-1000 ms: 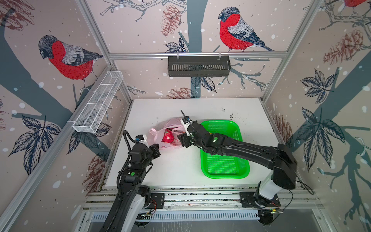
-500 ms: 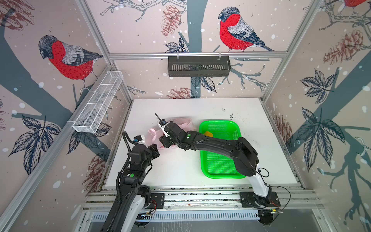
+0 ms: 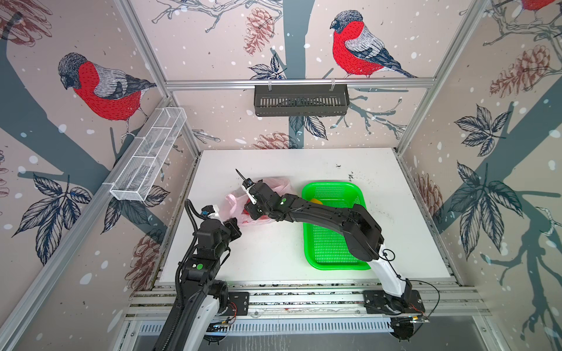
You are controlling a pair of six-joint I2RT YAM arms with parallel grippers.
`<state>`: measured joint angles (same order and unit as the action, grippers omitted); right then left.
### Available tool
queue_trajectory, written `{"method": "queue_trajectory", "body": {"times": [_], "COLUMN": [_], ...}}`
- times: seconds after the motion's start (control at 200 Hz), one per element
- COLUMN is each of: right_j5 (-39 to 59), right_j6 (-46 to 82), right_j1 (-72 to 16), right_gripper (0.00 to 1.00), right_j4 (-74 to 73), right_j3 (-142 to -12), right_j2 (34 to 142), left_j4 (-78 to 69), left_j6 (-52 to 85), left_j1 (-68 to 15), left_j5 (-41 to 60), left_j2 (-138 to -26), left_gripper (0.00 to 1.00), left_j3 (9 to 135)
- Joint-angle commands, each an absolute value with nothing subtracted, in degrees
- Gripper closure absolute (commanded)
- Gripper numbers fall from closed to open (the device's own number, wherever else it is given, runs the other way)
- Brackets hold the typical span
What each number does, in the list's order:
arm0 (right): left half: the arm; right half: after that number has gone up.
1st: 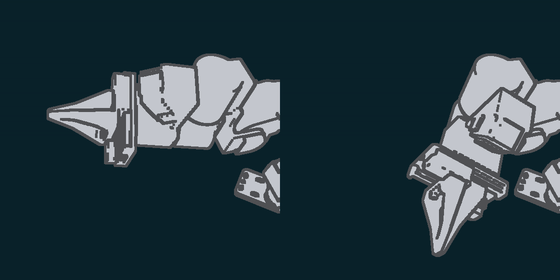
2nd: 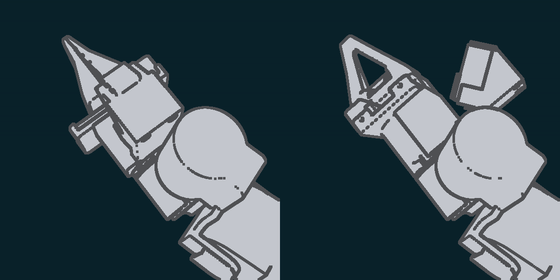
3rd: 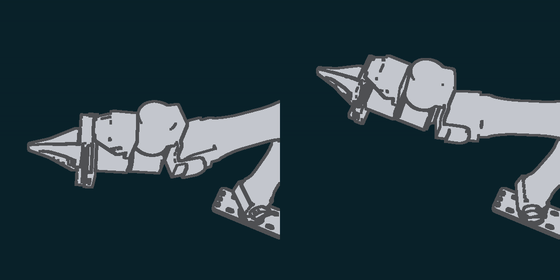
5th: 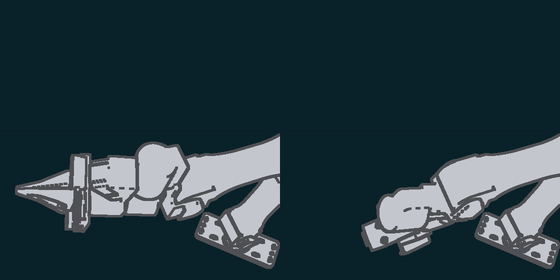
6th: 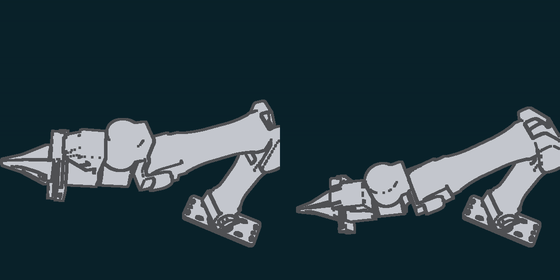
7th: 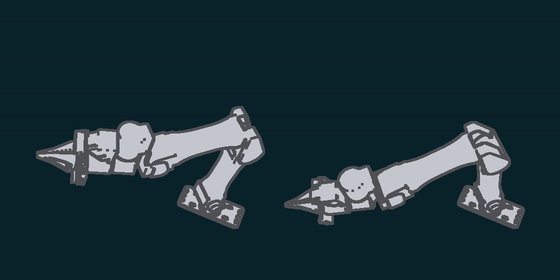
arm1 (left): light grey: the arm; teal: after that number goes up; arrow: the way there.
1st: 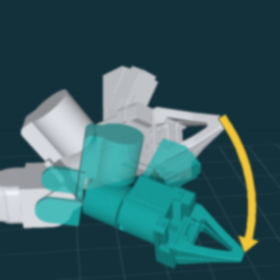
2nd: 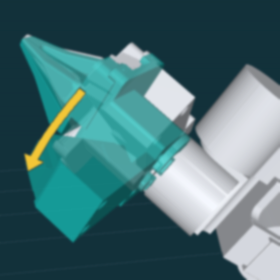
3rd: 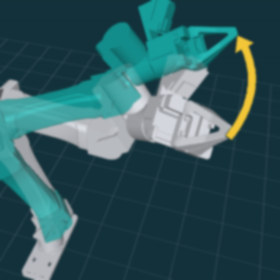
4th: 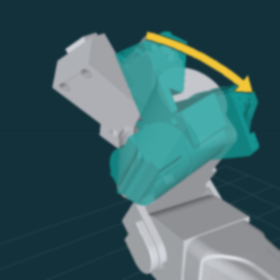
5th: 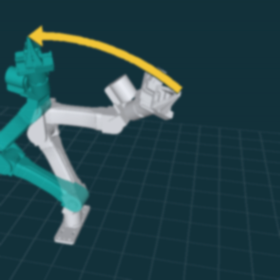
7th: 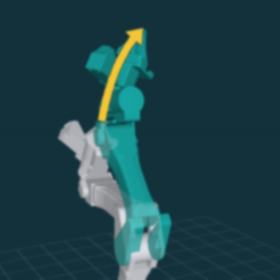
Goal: Untie the knot of the plastic bag and take out the fruit
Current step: 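Move the open right gripper back into the bag mouth toward the red fruit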
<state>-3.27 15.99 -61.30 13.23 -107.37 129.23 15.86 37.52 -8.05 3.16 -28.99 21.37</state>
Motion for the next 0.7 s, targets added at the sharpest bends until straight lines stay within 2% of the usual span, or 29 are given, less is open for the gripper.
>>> {"method": "queue_trajectory", "body": {"times": [0.0,0.696], "right_j5": [-2.03,7.08], "right_j6": [15.08,16.60], "right_j1": [-61.16,-57.85], "right_gripper": [0.48,0.42], "right_j4": [13.27,10.73], "right_j3": [-108.58,-108.63], "right_j2": [129.90,131.26], "left_j4": [15.32,14.93], "left_j6": [37.75,37.44], "left_j1": [-8.09,-8.09], "left_j5": [3.01,3.31], "left_j2": [-29.13,-30.27], "left_gripper": [1.00,1.00], "left_j3": [21.36,21.96]}}
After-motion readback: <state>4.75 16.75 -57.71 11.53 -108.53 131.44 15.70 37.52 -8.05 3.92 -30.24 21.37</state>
